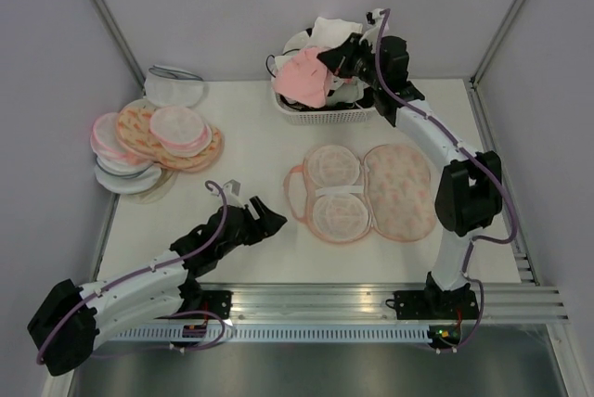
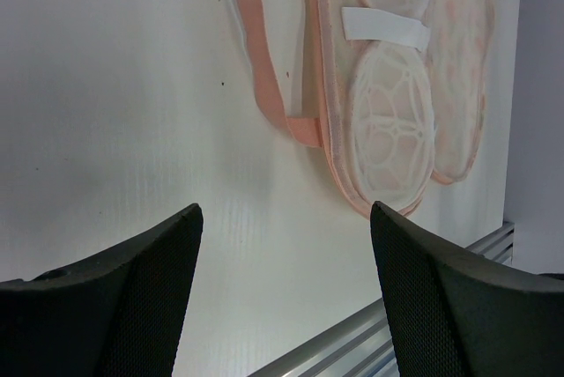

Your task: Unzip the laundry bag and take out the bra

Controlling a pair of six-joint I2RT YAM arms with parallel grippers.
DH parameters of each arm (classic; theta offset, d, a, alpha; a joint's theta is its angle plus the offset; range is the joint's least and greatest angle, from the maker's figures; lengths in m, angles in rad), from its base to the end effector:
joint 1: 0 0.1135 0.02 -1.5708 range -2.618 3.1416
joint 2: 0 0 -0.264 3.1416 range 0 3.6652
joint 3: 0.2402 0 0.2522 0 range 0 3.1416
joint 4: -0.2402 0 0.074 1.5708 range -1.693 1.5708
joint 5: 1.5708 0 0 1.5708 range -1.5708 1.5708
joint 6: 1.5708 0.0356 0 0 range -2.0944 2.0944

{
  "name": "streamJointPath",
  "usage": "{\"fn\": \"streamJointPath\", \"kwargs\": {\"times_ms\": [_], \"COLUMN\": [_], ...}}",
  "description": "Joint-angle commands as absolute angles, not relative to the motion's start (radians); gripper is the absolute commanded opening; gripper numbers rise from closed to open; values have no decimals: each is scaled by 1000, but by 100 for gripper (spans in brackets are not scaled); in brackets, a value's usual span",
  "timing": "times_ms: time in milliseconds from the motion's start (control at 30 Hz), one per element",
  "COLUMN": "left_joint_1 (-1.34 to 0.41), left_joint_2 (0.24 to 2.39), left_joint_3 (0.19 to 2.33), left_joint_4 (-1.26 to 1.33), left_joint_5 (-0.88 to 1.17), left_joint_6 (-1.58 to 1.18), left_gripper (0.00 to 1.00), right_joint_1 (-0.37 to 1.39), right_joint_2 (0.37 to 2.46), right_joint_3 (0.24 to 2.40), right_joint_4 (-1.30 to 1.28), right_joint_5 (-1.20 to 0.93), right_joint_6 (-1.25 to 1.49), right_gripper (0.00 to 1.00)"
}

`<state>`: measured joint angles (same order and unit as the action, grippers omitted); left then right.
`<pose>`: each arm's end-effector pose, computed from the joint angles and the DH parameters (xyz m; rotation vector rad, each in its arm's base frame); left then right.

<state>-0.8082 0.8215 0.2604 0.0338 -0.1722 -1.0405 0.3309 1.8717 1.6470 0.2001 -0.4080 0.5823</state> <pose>0.1244 -0.1214 0.1724 -0.3680 2.2003 -0.9066 0.4277 0.1619 0.3669 -0.1242 1.6880 1.0218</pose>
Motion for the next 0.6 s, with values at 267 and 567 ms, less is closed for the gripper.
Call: {"fn": "streamJointPath", "kwargs": {"times_ms": [267,567], "left_joint_1": [-789,-761], "left_joint_2": [749,687], "left_joint_3": [264,270], "left_joint_4": [-37,-121], "left_joint_5": [-182,-198], "left_joint_6": [-996,-996], "left_gripper": [81,81], "right_joint_1": [336,344], "right_joint_2": [2245,2649], "right_joint_3": [2027,2421], "right_joint_4": [398,-23], "right_joint_5": [94,219], "right_joint_6": [526,584], "right_gripper": [1,0]}}
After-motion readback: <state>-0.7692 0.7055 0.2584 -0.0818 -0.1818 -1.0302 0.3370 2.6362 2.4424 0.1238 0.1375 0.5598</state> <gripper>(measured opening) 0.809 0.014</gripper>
